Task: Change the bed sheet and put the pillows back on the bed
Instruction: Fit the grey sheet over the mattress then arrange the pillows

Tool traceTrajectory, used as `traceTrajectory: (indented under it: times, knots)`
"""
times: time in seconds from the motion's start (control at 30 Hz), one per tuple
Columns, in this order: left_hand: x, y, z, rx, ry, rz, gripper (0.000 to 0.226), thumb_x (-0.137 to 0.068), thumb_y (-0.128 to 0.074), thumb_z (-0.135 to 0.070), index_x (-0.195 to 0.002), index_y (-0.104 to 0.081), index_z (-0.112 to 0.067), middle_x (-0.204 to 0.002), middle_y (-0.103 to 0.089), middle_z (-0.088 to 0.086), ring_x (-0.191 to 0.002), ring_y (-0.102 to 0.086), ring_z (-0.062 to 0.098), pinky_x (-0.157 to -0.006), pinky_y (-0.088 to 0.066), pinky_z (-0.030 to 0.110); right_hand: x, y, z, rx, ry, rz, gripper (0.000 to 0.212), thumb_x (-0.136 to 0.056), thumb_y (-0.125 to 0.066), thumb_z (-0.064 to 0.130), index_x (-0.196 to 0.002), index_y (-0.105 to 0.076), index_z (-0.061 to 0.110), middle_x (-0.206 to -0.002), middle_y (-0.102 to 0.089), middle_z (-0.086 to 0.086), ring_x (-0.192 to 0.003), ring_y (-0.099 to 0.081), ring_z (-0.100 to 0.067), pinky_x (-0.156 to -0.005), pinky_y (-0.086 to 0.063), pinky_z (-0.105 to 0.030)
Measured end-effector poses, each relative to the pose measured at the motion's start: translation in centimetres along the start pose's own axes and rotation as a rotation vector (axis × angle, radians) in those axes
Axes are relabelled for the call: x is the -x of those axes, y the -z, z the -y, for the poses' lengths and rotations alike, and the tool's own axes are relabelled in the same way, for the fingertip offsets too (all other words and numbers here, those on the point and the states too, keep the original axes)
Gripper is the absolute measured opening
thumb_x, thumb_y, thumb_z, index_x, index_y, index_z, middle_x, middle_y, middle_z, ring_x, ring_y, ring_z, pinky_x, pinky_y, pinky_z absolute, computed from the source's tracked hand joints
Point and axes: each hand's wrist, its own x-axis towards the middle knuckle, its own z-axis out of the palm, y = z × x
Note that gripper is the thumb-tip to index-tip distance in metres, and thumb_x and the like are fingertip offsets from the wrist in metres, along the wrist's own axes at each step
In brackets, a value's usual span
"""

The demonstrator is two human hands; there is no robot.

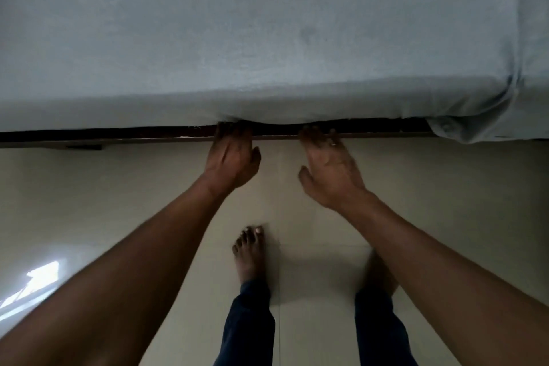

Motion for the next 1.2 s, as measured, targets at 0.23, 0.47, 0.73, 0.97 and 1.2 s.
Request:
traceTrajectory:
  times: [0.23, 0.47, 0.73, 0.97, 1.2]
  knots:
    - [0.9, 0.8, 0.5, 0.131, 0.038, -0.038, 0.049, -0.076, -0.052, -0.006, -0.122, -0.068, -0.011, -0.111, -0.071, 0.016, -0.095, -0.067, 0.038, -0.072, -0.055, 0.039, -7.6, -2.9, 6.0, 0.081, 0.053, 0.135, 0.063, -0.082, -0.063, 0.031, -0.143, -0.051, 0.024, -0.143, -0.056, -0.004, -0.134, -0.048, -0.028, -0.114, -0.030, -0.040]
    - [3.5, 1.0, -0.3, 0.052, -0.116, -0.076, 0.033, -0.071, -0.050, -0.008, -0.093, -0.074, -0.007, -0.087, -0.072, 0.015, -0.076, -0.067, 0.037, -0.060, -0.052, 0.037, -5.6, -3.9, 6.2, 0.023, 0.050, 0.096, 0.074, -0.078, -0.068, 0.021, -0.148, -0.044, 0.015, -0.147, -0.052, -0.009, -0.138, -0.045, -0.031, -0.123, -0.022, -0.045]
    - [-0.3, -1.0, -0.2, -0.170, -0.015, 0.090, 0.066, -0.083, -0.057, -0.040, -0.134, -0.054, 0.002, -0.128, -0.059, 0.030, -0.121, -0.054, 0.046, -0.105, -0.039, 0.054, -0.5, 1.2, -1.6, -0.069, -0.132, -0.266, 0.054, -0.063, -0.063, 0.011, -0.116, -0.069, 0.003, -0.116, -0.069, -0.017, -0.108, -0.062, -0.036, -0.099, -0.046, -0.037]
    - [-0.3, 1.3, -10.1, -0.043, -0.006, 0.065, 0.018, -0.080, -0.060, -0.013, -0.084, -0.074, -0.002, -0.069, -0.067, 0.023, -0.060, -0.066, 0.037, -0.058, -0.053, 0.036, 3.1, 5.4, -16.7, 0.117, -0.602, -0.207, 0.047, -0.076, -0.056, 0.026, -0.120, -0.066, 0.014, -0.114, -0.069, -0.015, -0.109, -0.063, -0.035, -0.104, -0.044, -0.041]
    - [-2.9, -0.2, -23.7, 0.141, -0.502, 0.085, 0.038, -0.081, -0.046, -0.014, -0.108, -0.070, -0.003, -0.104, -0.070, 0.019, -0.092, -0.066, 0.038, -0.076, -0.055, 0.042, 3.6, 5.7, -19.1, 0.006, -0.533, -0.093, 0.054, -0.083, -0.065, 0.026, -0.136, -0.059, 0.016, -0.135, -0.064, -0.010, -0.128, -0.055, -0.029, -0.120, -0.026, -0.046]
